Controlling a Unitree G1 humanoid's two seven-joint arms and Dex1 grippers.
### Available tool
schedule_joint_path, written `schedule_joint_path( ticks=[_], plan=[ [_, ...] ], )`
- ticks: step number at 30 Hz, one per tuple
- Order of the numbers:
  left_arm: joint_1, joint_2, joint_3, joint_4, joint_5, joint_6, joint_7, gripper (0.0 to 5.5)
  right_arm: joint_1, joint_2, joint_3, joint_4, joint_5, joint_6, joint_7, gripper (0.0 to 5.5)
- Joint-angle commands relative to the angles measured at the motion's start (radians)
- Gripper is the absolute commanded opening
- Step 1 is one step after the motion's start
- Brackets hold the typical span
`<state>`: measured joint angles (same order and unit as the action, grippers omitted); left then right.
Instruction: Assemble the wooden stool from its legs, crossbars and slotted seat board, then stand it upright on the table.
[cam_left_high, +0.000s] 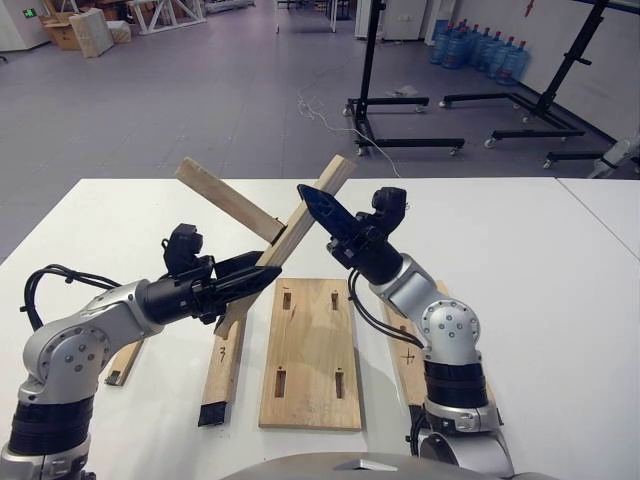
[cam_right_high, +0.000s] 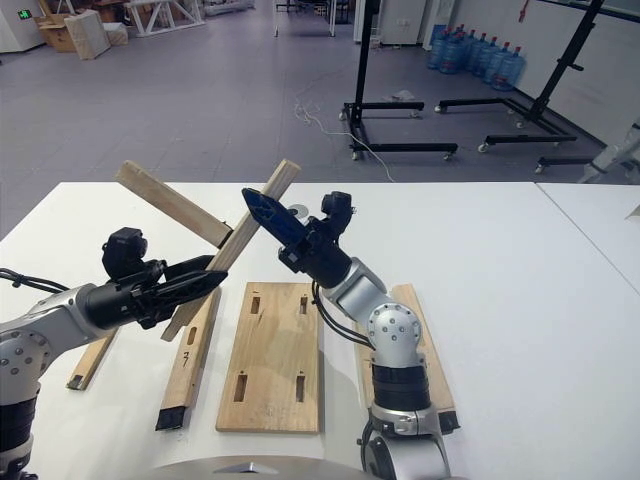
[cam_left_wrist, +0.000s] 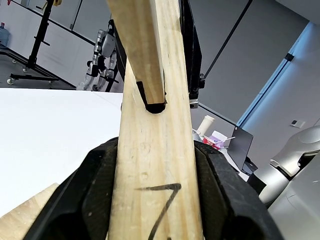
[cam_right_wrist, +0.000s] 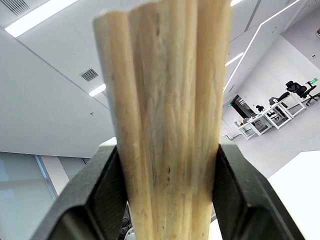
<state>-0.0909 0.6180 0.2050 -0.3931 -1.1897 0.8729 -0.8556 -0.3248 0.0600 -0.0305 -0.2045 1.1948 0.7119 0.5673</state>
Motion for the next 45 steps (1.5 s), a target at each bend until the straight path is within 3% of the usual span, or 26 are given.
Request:
schedule_joint_path(
  ticks=[1, 5, 6, 14, 17, 21, 31, 39, 45],
  plan=[
    [0.026, -0.015, -0.006, -0.004, 0.023, -0.011, 0.028, 2.04, -0.023, -0.015, -0.003, -0.016, -0.007, -0.010, 0.026, 2.09],
    [0.053, -0.066, 0.001, -0.018, 0.012, -0.032, 0.067, 2.04, -0.026, -0.056, 0.024, -0.024, -0.071, -0.021, 0.066, 2.09],
    [0.057, -0.077, 0.002, -0.023, 0.012, -0.034, 0.078, 2.41, -0.026, -0.067, 0.024, -0.022, -0.080, -0.024, 0.073, 2.09],
    [0.223, -0.224, -0.023, -0.089, 0.048, -0.123, 0.176, 3.54, -0.090, -0.177, -0.039, 0.001, -0.150, -0.068, 0.094, 2.08],
    [0.314, -0.272, -0.029, -0.112, 0.089, -0.184, 0.196, 4.08, -0.221, -0.200, -0.103, 0.083, -0.266, -0.192, 0.033, 2.07],
    [0.379, -0.324, -0.041, -0.157, 0.132, -0.270, 0.204, 4.49, -0.290, -0.317, -0.027, 0.198, -0.532, -0.397, 0.173, 2.07],
    [0.441, -0.408, -0.102, -0.302, 0.263, -0.423, 0.321, 4.50, -0.313, -0.463, -0.003, 0.402, -0.553, -0.424, 0.612, 2.07],
    [0.434, -0.464, -0.060, -0.295, 0.418, -0.546, 0.498, 4.50, -0.280, -0.417, 0.035, 0.427, -0.584, -0.442, 0.686, 2.07],
    [0.398, -0.471, 0.048, -0.249, 0.492, -0.589, 0.646, 4.50, -0.253, -0.438, 0.031, 0.427, -0.595, -0.441, 0.724, 2.07]
  ],
)
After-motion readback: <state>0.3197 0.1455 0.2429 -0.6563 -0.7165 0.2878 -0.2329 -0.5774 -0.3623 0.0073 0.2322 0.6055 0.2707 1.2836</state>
